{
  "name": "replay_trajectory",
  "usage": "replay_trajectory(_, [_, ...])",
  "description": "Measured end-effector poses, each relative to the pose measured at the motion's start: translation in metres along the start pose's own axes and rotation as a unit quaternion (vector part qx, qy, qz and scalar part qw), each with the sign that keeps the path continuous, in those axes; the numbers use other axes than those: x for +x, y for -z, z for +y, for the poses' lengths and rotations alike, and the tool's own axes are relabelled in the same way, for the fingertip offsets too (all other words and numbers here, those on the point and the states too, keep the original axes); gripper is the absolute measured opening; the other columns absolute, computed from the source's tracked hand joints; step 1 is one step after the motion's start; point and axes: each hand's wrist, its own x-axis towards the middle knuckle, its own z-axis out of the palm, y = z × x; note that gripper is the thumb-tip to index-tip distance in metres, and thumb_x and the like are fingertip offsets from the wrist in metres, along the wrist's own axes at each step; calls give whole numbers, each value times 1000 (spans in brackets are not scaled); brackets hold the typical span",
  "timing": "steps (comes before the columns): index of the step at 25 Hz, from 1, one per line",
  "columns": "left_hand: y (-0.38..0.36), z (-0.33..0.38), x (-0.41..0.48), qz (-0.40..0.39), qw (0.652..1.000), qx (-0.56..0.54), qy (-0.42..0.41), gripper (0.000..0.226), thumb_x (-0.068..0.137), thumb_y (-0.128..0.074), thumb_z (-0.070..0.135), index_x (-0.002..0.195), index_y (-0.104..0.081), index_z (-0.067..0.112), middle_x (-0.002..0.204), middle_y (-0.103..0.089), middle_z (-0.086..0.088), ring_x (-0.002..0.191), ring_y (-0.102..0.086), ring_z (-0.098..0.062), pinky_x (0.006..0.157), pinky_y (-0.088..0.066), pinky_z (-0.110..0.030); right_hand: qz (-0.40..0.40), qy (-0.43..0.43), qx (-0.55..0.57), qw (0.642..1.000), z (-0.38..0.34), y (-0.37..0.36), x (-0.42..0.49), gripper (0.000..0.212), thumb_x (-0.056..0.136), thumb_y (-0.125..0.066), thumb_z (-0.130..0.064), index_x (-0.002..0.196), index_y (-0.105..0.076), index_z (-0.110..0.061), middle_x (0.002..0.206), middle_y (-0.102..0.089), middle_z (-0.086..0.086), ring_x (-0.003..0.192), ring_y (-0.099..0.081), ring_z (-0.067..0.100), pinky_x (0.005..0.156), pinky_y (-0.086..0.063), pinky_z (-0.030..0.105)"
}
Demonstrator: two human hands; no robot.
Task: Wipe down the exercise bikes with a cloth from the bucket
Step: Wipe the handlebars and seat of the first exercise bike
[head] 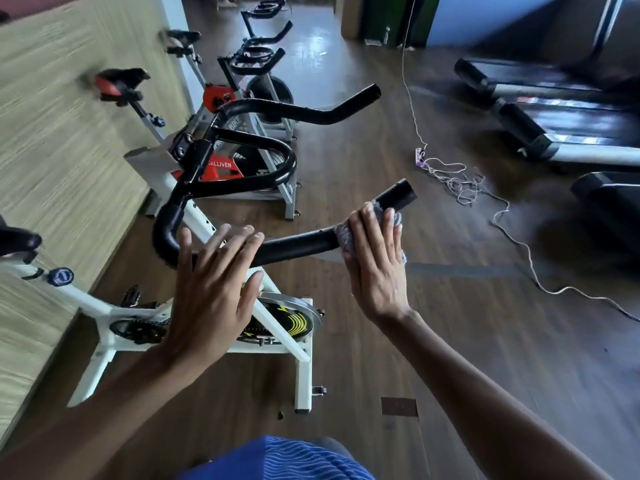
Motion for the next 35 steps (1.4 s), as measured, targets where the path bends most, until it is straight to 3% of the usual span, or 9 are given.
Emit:
replay_trajectory(3, [-1, -5, -10, 8, 1000, 5, 27, 51, 97, -49, 33, 142, -50, 8, 150, -45, -11, 136, -41, -37, 120, -10, -57, -19, 32, -29, 999, 10, 3, 0, 44, 110, -30, -27, 153, -27, -18, 168, -10, 1, 155, 5, 14, 126, 2, 38])
replay_trajectory(7, [-4, -10, -29, 25, 997, -43, 50, 57, 97, -50, 30, 147, -42, 5, 155, -35, -16, 143, -31, -35, 123, -10, -51, -5, -25, 39, 999, -22, -13, -9, 43, 109, -35, -20, 148, -35, -3, 160, -26, 10, 155, 4, 21, 126, 0, 42])
replay_trajectory(11, [-4, -19, -35, 38, 995, -88, 41, 58, 97, -50, 26, 149, -38, 3, 156, -36, -14, 147, -28, -32, 121, -17, -53, -24, -20, 51, 998, -35, -18, -20, 48, 104, -46, -8, 150, -31, -4, 168, -2, -4, 155, 3, 19, 126, -1, 41])
replay_trajectory(13, [-6, -24, -38, 42, 994, -91, 41, 58, 97, -51, 25, 149, -38, 3, 156, -35, -14, 148, -26, -32, 121, -19, -55, -10, -51, 64, 997, -41, -19, -19, 54, 101, -54, -2, 151, -33, -1, 165, -12, 4, 155, 0, 21, 126, -3, 42])
replay_trajectory(16, [-8, -29, -42, 49, 992, -105, 38, 60, 95, -57, 19, 149, -37, 2, 157, -34, -15, 149, -23, -33, 120, -19, -57, 26, -110, 89, 990, -69, -32, -20, 48, 106, -43, -12, 150, -30, 2, 159, -24, 17, 154, -4, 31, 126, -6, 46])
replay_trajectory(21, [-8, -41, -40, 45, 991, -125, 26, 63, 94, -58, 16, 150, -34, 2, 159, -30, -16, 151, -19, -32, 122, -17, -54, 36, -123, 98, 987, -100, -46, -21, 50, 109, -34, -23, 150, -24, 3, 156, -28, 31, 150, -10, 43, 124, -8, 55])
replay_trajectory(30, [-10, -65, -44, 30, 984, -177, -19, 64, 93, -62, 11, 149, -33, 0, 157, -31, -18, 149, -21, -37, 114, -27, -62, 29, -141, 111, 983, -160, -65, -20, 53, 109, -35, -27, 151, -23, 4, 159, -23, 24, 149, -11, 51, 125, -7, 55])
replay_trajectory(35, [-6, -80, -47, 19, 975, -219, -28, 64, 92, -62, 3, 148, -33, -5, 157, -29, -22, 149, -21, -37, 119, -24, -54, 13, -143, 120, 982, -186, -73, -20, 54, 109, -33, -29, 152, -21, 3, 160, -18, 18, 151, -6, 45, 125, -5, 54])
